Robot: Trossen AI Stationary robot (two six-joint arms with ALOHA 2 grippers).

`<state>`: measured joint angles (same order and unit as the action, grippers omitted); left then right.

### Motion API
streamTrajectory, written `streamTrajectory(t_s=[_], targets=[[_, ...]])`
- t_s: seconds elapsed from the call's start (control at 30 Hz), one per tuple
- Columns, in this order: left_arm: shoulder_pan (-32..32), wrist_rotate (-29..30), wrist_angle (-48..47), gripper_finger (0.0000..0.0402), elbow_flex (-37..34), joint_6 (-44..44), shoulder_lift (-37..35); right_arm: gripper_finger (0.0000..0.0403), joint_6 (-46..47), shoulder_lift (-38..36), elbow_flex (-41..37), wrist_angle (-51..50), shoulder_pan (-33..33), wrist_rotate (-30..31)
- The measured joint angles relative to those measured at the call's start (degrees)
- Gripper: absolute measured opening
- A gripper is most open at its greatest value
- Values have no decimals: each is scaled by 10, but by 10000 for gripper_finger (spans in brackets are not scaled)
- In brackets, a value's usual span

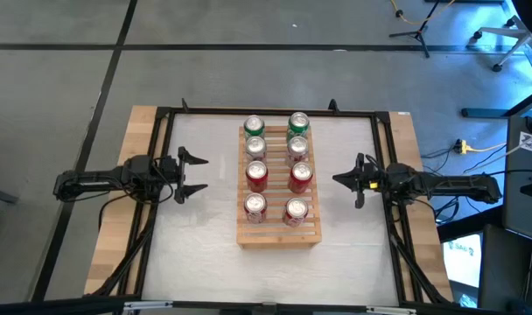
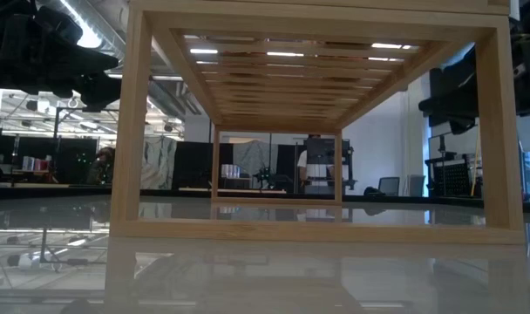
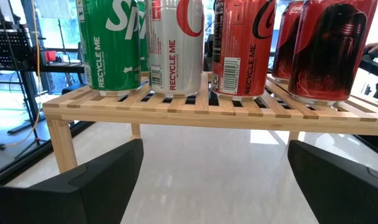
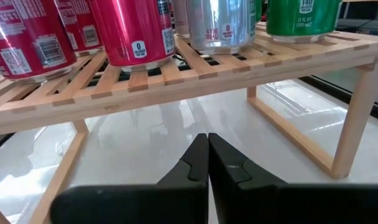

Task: Place canned beverage on shelf
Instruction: Return to Home Position

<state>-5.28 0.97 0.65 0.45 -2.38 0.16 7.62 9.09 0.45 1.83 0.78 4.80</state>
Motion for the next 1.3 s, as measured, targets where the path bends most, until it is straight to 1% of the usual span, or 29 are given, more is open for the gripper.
streamTrajectory(t_s=[0.2,0.53,1.17,1.3], targets=[[0,0,0,391,0,0,0,1,0,-20,0,-1,0,0],[0,0,0,391,0,0,0,1,0,-90,0,-1,0,0],[0,0,0,391,0,0,0,1,0,-89,0,2,0,1],[0,0,0,391,0,0,0,1,-17,-89,0,1,0,1]])
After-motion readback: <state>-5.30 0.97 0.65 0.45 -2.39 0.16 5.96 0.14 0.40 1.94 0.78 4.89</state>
